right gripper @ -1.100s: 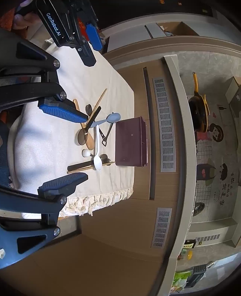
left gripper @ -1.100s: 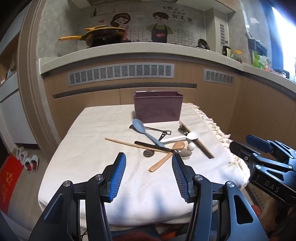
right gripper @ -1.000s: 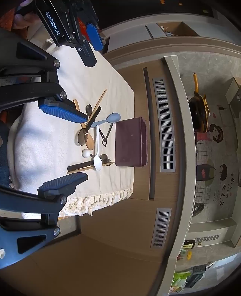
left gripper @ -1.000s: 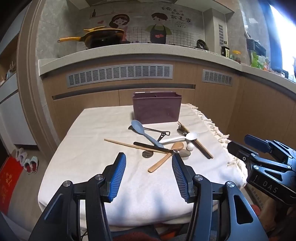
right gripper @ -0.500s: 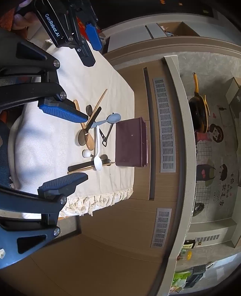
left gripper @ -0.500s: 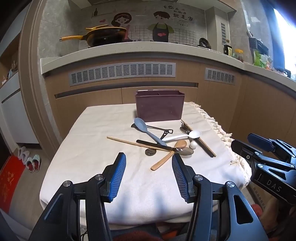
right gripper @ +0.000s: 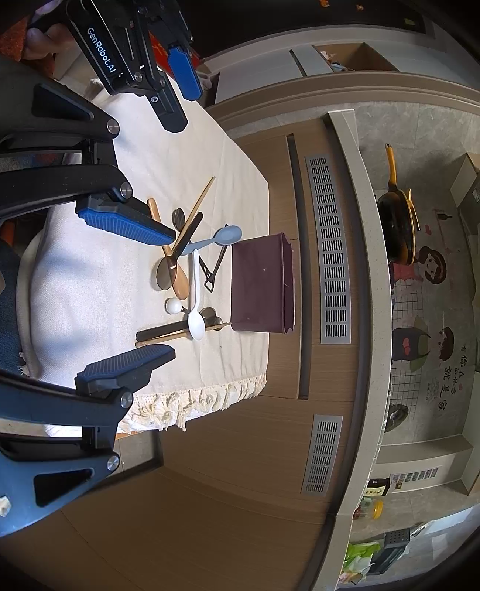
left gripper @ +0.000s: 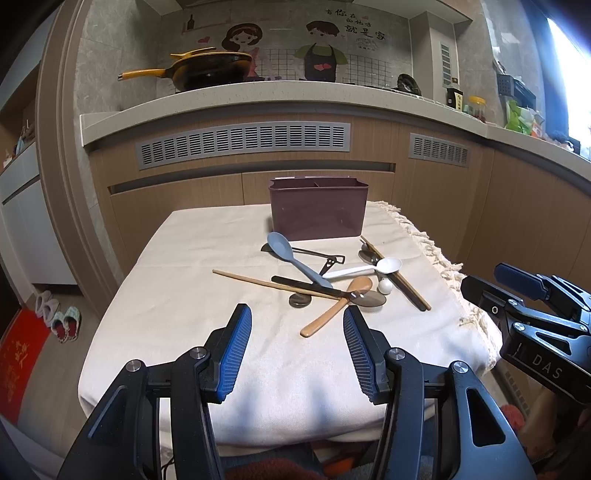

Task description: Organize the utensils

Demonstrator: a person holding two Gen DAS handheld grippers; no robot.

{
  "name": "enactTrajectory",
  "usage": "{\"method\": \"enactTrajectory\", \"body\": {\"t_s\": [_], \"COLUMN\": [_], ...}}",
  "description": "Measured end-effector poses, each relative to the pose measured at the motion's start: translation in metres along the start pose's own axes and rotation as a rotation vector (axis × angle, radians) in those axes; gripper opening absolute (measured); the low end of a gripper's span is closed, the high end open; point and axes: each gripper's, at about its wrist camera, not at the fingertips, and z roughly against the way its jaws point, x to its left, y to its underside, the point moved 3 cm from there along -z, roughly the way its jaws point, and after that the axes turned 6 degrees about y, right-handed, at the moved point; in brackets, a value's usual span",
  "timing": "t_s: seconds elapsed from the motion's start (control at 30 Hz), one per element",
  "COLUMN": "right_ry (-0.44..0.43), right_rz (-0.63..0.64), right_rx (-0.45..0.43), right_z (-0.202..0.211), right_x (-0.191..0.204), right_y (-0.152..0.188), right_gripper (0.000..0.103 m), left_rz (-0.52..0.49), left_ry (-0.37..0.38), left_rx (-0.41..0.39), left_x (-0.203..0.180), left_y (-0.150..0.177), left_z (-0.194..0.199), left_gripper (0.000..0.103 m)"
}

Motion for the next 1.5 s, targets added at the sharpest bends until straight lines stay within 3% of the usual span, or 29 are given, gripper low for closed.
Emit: {"method": "enactTrajectory", "body": {"t_s": [1.5], "right_ry": [0.000], "right_rz": [0.004], "right_rx": [0.008], "right_z": [-0.0011], "right_x": [0.0015], "right_y": [0.0014], "right_gripper": [0.053], "left_rz": [0.011], "left_ry": [0.002], "left_rx": [0.009], "left_x": [0.0018], "left_y": [0.0046], "left_z": [-0.0009], "left_gripper": [0.053]}}
